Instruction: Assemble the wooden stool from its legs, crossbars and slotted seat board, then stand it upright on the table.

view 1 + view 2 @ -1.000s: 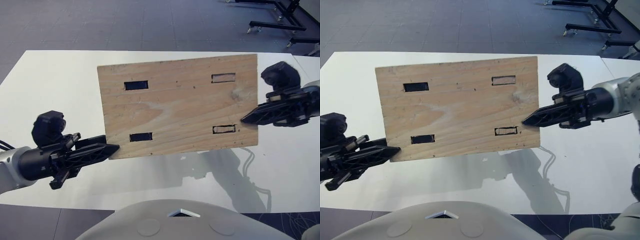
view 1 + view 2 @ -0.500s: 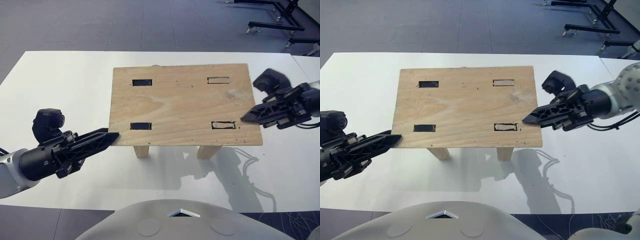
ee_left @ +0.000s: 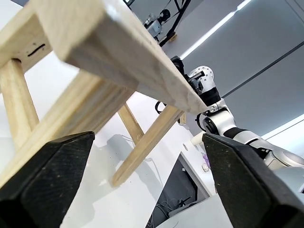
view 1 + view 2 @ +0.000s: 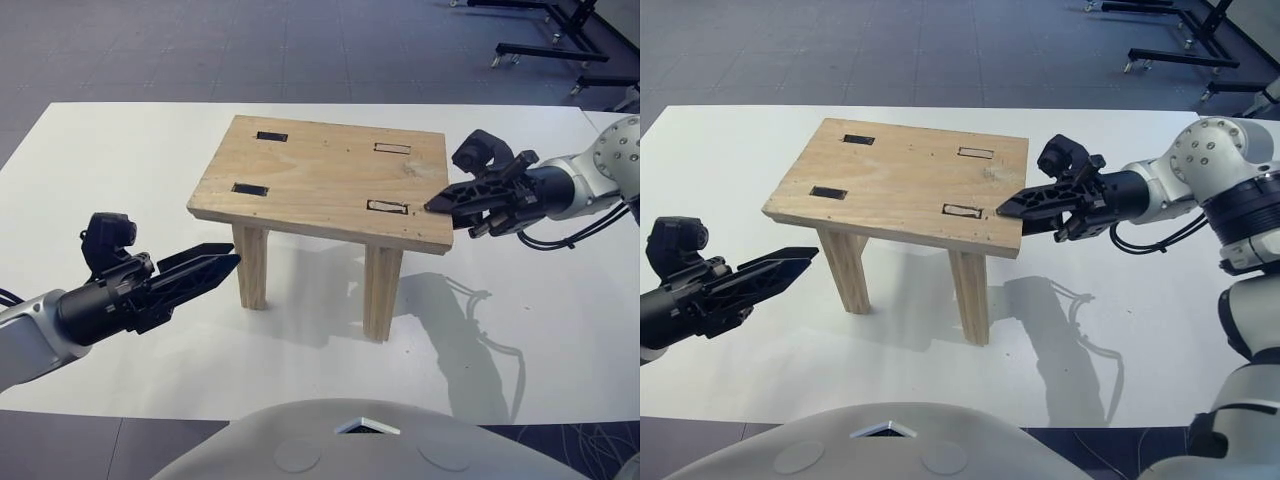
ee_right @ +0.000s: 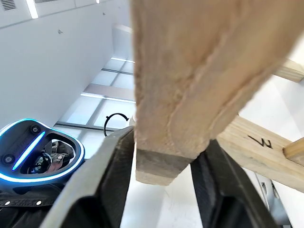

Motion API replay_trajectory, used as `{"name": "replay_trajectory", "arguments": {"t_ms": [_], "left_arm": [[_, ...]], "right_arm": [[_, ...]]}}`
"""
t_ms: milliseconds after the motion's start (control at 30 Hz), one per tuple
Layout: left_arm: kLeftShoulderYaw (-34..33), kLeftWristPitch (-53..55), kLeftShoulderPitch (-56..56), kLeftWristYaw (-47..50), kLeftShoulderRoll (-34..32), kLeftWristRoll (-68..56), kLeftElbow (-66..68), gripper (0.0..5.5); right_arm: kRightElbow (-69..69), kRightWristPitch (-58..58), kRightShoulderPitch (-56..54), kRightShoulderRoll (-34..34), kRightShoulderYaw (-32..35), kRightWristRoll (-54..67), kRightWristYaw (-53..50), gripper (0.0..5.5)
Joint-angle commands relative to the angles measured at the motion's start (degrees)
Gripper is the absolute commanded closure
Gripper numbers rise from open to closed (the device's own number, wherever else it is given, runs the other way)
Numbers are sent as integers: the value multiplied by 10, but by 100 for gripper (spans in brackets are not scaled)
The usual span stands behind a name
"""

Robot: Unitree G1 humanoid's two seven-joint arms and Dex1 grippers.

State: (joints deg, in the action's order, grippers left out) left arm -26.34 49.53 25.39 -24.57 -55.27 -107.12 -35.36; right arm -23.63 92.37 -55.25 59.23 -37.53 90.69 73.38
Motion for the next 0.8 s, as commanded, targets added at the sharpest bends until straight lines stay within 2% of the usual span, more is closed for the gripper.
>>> {"name": "replay_trajectory", "arguments": {"t_ms": [33,167,267,367,467,533,700,800], "left_arm": [[11,7,-1,-2,9,25,2,71],[22,1,-16,-7,22,47,3,14],[63,-10,-59,-7,48,73,-7,10],[80,-20,-72,-12,71,89,-25,10],[84,-34,-71,-23,95,118,-22,10],[80,-44,-64,-36,112,141,-21,10],[106,-60,-65,-59,150,198,-17,10],[113,-61,-62,-69,159,214,-22,10]], "right_arm": [[-14,1,-8,-3,18,44,-33,296],[15,1,29,22,42,34,-53,224],[46,-23,116,34,124,-30,-68,167],[70,-34,165,28,206,-41,-64,105],[78,-42,202,7,293,-23,-71,105],[141,-69,276,13,338,-46,-56,105],[272,-193,498,10,403,-148,2,105],[329,-238,546,-38,430,-156,-10,105]]}}
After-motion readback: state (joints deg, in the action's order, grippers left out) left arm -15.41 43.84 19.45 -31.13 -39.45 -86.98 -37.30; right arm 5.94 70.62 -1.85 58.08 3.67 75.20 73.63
